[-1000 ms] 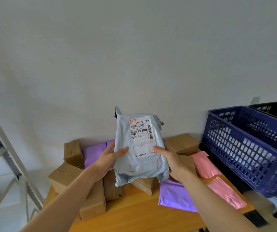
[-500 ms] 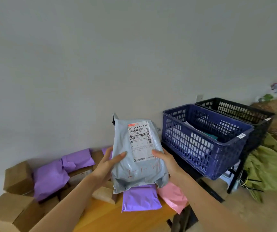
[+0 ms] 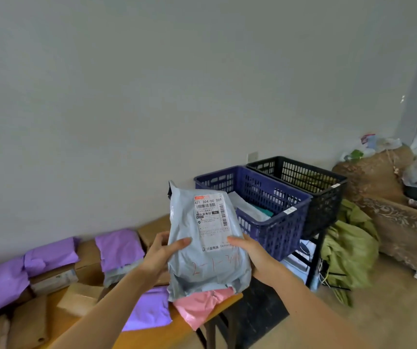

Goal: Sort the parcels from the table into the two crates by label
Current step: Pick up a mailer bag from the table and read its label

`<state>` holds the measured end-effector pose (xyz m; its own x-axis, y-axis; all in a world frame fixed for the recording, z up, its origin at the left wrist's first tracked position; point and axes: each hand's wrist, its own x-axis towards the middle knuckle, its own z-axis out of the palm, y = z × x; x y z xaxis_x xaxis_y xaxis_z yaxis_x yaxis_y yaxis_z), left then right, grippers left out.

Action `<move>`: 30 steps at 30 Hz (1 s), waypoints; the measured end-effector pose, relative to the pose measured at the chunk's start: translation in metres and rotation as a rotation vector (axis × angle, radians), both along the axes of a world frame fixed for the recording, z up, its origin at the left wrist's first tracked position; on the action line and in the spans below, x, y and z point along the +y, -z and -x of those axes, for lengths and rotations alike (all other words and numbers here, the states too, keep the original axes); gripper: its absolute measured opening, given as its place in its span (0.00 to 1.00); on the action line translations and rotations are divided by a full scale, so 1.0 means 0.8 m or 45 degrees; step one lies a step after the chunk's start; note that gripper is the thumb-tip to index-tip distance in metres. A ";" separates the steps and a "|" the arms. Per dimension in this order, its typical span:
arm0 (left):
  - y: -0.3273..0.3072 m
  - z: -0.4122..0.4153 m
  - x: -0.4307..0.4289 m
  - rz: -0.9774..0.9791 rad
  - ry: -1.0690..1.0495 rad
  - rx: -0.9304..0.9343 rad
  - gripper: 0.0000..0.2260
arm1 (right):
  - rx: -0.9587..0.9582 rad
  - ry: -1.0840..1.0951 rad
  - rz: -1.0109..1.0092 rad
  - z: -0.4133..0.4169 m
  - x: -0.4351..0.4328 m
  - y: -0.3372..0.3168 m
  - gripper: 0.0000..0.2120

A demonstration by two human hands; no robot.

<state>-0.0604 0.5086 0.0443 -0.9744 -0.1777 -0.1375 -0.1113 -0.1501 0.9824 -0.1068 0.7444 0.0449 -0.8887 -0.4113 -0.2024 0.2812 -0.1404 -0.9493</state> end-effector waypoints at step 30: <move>-0.043 0.295 0.344 -0.163 -0.067 0.097 0.60 | 0.068 0.379 0.449 0.267 0.260 0.012 0.40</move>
<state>-0.2962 0.7836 0.0783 -0.9728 -0.2144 -0.0882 -0.0257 -0.2786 0.9601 -0.3202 0.9524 0.0354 -0.9840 -0.1719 -0.0463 0.1313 -0.5247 -0.8411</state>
